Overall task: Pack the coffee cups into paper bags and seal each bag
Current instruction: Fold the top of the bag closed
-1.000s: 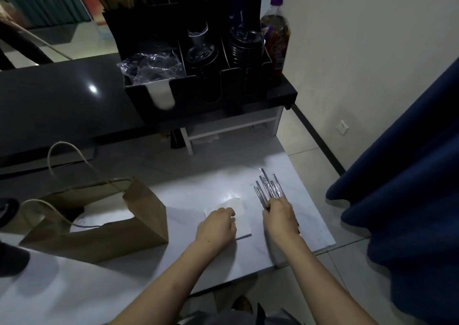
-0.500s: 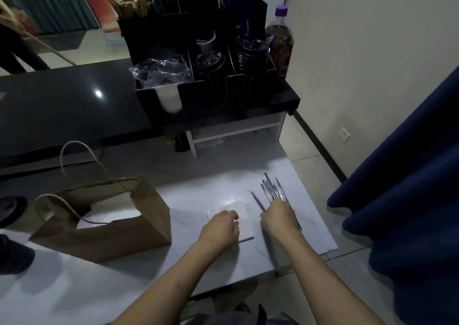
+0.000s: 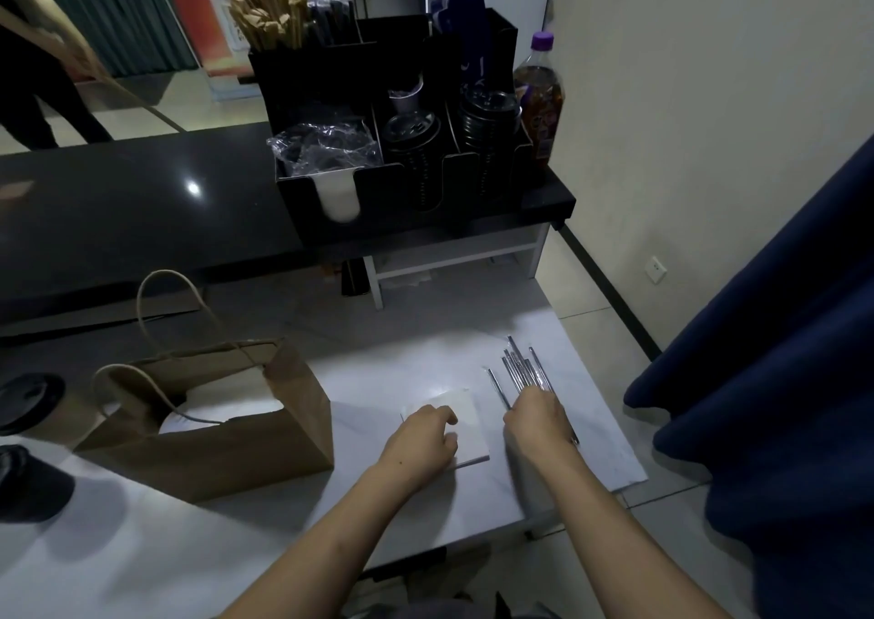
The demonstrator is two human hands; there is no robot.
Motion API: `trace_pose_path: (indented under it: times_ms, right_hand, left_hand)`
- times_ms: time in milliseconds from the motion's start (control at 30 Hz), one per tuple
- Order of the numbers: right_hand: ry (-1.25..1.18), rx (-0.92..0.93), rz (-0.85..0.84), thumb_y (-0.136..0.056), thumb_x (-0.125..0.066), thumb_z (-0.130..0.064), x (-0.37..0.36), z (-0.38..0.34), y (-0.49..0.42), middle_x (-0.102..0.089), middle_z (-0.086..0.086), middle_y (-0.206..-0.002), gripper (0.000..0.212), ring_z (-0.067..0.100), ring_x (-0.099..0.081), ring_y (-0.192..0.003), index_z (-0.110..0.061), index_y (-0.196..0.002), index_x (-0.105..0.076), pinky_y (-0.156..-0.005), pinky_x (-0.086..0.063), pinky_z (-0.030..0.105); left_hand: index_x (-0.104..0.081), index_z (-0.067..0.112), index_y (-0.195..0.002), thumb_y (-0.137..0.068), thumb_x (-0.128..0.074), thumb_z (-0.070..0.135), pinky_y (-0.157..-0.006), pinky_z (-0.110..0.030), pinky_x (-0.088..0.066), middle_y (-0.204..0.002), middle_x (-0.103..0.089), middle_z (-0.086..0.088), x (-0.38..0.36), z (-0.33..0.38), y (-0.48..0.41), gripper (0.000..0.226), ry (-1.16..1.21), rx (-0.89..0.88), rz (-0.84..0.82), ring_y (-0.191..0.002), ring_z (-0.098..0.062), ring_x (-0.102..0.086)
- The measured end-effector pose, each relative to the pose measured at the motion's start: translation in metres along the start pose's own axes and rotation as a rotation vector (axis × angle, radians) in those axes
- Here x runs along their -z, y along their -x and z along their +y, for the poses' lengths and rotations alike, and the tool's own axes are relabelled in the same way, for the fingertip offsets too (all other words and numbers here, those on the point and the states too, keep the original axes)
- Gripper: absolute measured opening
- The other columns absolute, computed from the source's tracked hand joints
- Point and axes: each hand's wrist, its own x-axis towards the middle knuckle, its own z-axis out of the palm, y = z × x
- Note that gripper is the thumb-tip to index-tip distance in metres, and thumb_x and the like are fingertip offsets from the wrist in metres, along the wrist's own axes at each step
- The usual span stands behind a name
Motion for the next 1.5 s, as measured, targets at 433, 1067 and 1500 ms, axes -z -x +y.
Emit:
trace_pose_path:
  times_ms: [433,1067,1500]
  right_hand:
    - [-0.069,0.046,0.050,-0.082,-0.067,-0.021,0.008,-0.008,0.003,-0.068,0.009,-0.078,0.021,0.032,-0.069,-0.076,-0.011,-0.066,-0.058,-0.065,-0.055,0.034]
    - [-0.986,0.487,0.167,-0.093,-0.075,-0.015,0.091,-0.149,0.090,-0.073,0.009,-0.086,0.003,0.010,-0.066,-0.078,-0.013,-0.092,-0.073,-0.076,-0.055,0.030]
    - [-1.109,0.732,0.130,-0.095,-0.075,-0.011,0.082,-0.273,0.177,-0.075,0.000,-0.094,0.012,0.007,-0.071,-0.089,-0.016,-0.106,-0.072,-0.078,-0.057,0.020]
  left_hand:
    - [-0.060,0.025,-0.135,-0.101,-0.051,0.032,-0.099,-0.038,-0.051,-0.129,-0.061,0.000,0.032,0.007,0.004,0.036,0.013,-0.006,0.097,-0.117,-0.021,-0.060]
    - [-0.061,0.031,-0.129,-0.104,-0.054,0.036,-0.093,-0.034,-0.058,-0.118,-0.062,0.012,0.229,0.024,0.112,0.026,0.111,-0.210,0.570,-0.105,-0.005,-0.062]
    - [-0.062,0.029,-0.132,-0.105,-0.054,0.037,-0.089,-0.028,-0.055,-0.116,-0.062,0.012,0.323,-0.073,0.194,0.029,0.062,-0.219,0.690,-0.104,-0.003,-0.060]
